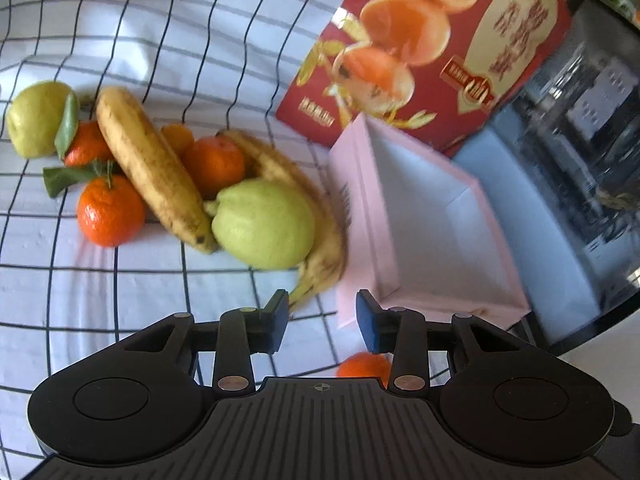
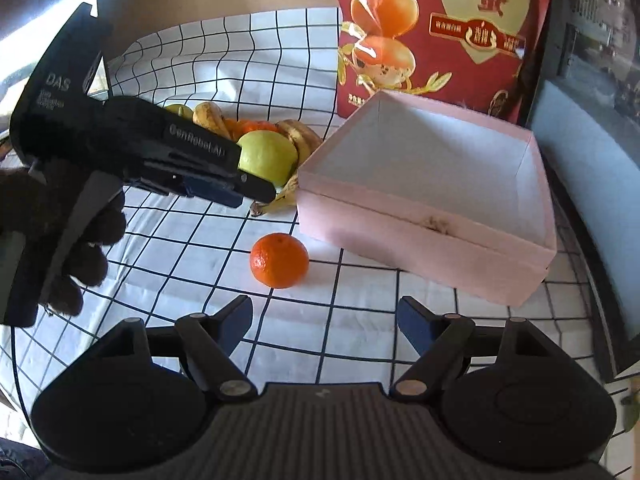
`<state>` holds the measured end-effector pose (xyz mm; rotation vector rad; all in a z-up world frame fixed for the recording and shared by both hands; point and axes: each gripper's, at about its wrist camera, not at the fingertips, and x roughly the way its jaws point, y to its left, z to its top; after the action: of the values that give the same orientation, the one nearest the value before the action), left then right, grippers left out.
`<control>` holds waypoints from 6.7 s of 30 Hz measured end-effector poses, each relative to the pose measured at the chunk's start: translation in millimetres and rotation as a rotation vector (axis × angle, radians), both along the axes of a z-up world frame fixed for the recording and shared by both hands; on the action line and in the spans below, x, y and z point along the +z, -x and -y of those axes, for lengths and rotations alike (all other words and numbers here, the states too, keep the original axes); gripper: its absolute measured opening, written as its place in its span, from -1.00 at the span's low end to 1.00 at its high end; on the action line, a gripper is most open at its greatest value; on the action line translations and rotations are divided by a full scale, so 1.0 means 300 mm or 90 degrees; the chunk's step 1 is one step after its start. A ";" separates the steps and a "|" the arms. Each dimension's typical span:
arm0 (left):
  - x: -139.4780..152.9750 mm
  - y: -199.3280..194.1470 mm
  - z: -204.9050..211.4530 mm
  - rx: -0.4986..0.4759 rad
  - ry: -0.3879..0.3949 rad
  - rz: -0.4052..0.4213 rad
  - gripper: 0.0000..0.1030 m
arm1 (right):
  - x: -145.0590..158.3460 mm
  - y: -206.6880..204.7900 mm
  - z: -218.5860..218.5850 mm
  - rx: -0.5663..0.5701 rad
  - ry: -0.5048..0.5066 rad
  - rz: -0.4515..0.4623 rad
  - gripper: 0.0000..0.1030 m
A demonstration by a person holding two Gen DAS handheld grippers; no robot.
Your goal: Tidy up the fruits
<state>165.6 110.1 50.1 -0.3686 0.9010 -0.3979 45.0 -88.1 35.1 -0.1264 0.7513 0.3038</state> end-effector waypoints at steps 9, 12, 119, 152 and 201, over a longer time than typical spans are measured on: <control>0.041 0.154 -0.201 0.147 0.036 0.084 -0.20 | 0.122 -0.098 -0.137 0.102 0.136 0.090 0.57; 0.016 0.207 -0.271 0.195 0.028 0.091 -0.20 | 0.146 -0.168 -0.274 0.179 0.188 0.126 0.57; 0.077 -0.019 0.035 -0.159 -0.136 0.079 -0.11 | 0.004 -0.056 -0.063 -0.001 -0.032 0.009 0.48; 0.055 0.277 -0.033 -0.257 -0.183 0.143 -0.05 | -0.083 0.028 -0.227 0.079 -0.026 -0.032 0.48; -0.019 0.449 -0.316 0.016 -0.037 0.064 0.23 | -0.015 -0.759 -0.419 0.119 0.222 -0.090 0.07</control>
<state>30.7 205.0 44.5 -0.3040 0.8080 -0.3628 272.8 37.6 30.6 -0.5114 0.9306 0.3592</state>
